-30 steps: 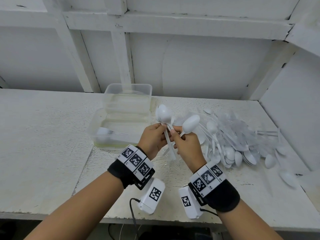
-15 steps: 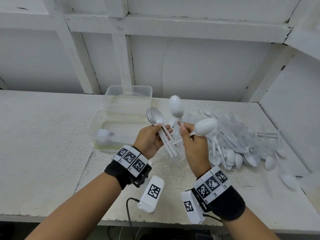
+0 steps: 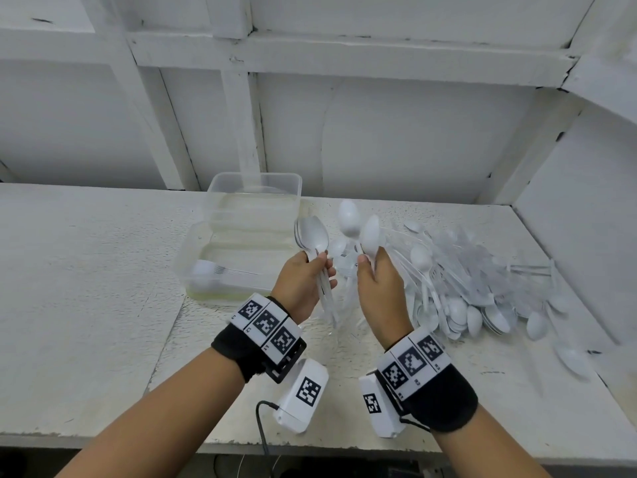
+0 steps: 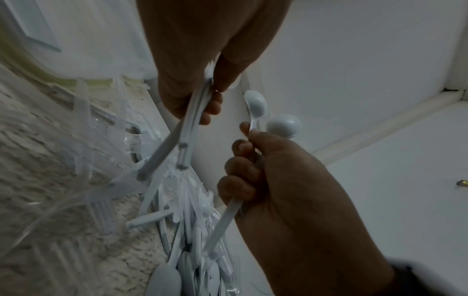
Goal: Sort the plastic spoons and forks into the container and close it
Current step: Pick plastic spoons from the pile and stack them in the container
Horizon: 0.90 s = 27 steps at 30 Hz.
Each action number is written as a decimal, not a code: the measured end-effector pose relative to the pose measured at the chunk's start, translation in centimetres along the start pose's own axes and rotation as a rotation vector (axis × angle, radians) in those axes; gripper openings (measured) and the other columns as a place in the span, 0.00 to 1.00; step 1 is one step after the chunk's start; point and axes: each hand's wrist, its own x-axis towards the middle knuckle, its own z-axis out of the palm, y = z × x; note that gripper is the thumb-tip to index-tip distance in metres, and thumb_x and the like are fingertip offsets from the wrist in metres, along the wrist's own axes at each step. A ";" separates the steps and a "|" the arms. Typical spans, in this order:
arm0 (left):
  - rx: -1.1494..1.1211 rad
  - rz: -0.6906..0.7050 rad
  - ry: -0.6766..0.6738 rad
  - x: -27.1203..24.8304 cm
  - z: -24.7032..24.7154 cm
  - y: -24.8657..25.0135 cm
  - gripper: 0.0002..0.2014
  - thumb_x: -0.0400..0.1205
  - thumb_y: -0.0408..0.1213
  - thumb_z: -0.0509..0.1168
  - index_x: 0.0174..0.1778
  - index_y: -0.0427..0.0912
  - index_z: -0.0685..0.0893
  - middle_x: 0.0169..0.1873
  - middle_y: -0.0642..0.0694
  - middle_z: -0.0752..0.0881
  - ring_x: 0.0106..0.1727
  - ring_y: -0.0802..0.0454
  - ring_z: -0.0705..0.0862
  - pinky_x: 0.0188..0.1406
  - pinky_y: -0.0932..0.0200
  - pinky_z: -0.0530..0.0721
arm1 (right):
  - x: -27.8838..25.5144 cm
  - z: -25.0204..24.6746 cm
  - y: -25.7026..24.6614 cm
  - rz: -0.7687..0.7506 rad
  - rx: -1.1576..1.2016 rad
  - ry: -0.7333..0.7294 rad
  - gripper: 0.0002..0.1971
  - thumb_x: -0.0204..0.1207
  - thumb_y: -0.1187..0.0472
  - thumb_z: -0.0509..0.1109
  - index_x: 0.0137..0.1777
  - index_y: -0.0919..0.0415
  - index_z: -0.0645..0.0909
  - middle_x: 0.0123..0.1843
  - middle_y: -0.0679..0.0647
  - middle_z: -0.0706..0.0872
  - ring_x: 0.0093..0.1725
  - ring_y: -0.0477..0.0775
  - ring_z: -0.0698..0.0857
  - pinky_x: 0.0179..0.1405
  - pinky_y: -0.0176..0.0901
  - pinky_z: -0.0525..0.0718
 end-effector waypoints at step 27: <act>0.231 0.078 -0.004 0.0 -0.7 -1.5 0.09 0.84 0.27 0.59 0.57 0.30 0.79 0.40 0.42 0.86 0.34 0.54 0.84 0.32 0.63 0.83 | -0.9 0.1 -0.8 -0.093 -0.485 -0.238 0.17 0.85 0.57 0.53 0.69 0.61 0.72 0.56 0.58 0.80 0.54 0.57 0.81 0.46 0.42 0.75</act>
